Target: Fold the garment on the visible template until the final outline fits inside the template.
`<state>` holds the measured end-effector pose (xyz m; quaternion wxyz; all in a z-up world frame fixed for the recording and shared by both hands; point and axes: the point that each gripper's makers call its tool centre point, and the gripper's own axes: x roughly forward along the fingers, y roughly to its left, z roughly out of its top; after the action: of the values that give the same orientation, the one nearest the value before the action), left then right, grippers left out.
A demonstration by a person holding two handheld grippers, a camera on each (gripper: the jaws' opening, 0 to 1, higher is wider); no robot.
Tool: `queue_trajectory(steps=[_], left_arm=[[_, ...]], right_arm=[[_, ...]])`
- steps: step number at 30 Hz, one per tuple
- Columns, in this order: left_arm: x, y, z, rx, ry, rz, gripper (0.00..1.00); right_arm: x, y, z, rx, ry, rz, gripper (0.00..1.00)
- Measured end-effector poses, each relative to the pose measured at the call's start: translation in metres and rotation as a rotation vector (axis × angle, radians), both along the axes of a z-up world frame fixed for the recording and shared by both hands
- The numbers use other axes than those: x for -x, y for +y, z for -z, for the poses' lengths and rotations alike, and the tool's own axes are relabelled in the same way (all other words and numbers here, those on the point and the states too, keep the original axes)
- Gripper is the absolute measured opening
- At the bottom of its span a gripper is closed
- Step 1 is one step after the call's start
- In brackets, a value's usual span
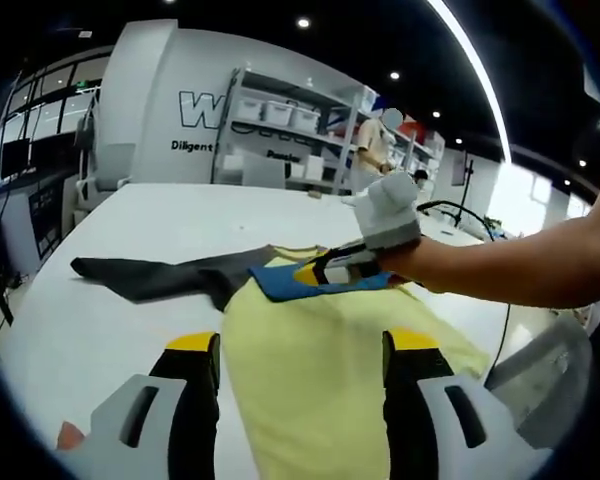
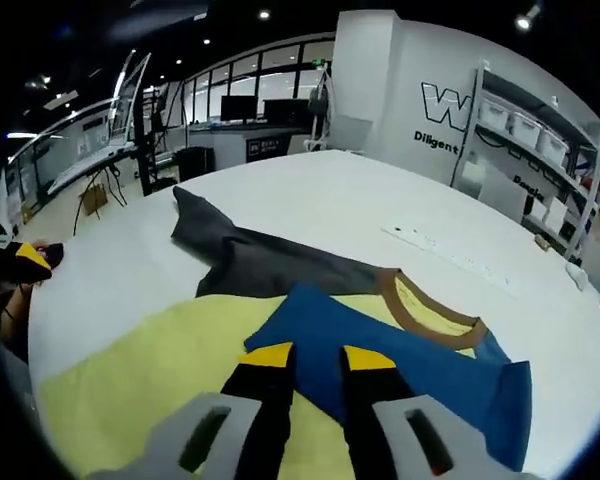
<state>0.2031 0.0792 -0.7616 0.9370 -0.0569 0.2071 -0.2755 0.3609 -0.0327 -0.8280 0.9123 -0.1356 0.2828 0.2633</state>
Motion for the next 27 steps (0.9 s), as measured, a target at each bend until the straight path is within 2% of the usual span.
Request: queue_trajectory(steps=[1, 5, 7, 8, 11, 18, 24, 25, 27], left_arm=[[0.000, -0.001, 0.000, 0.000, 0.000, 0.004, 0.61], [0.002, -0.004, 0.001, -0.003, 0.005, 0.017, 0.61], [0.003, -0.005, 0.001, -0.003, 0.005, 0.020, 0.61], [0.003, -0.006, 0.001, -0.004, 0.006, 0.024, 0.61], [0.004, -0.007, 0.002, -0.005, 0.010, 0.030, 0.61], [0.006, -0.012, 0.004, -0.006, 0.018, 0.046, 0.62], [0.004, -0.005, 0.002, 0.008, 0.024, 0.030, 0.61], [0.001, 0.000, 0.000, 0.016, 0.023, 0.019, 0.61], [-0.005, 0.007, -0.001, 0.009, 0.019, 0.010, 0.61]], right_arm=[[0.009, -0.013, -0.004, 0.008, -0.014, 0.012, 0.18], [0.028, -0.042, -0.010, 0.011, -0.031, 0.066, 0.23], [0.035, -0.048, -0.018, -0.005, -0.061, 0.083, 0.30], [0.043, -0.052, -0.021, -0.009, -0.061, 0.094, 0.30], [0.058, -0.058, -0.033, -0.015, -0.098, 0.107, 0.38], [0.094, -0.065, -0.050, -0.064, -0.127, 0.137, 0.55], [0.116, -0.070, -0.061, -0.088, -0.144, 0.152, 0.58], [0.119, -0.071, -0.069, -0.120, -0.169, 0.166, 0.60], [0.124, -0.072, -0.074, -0.152, -0.176, 0.174, 0.63]])
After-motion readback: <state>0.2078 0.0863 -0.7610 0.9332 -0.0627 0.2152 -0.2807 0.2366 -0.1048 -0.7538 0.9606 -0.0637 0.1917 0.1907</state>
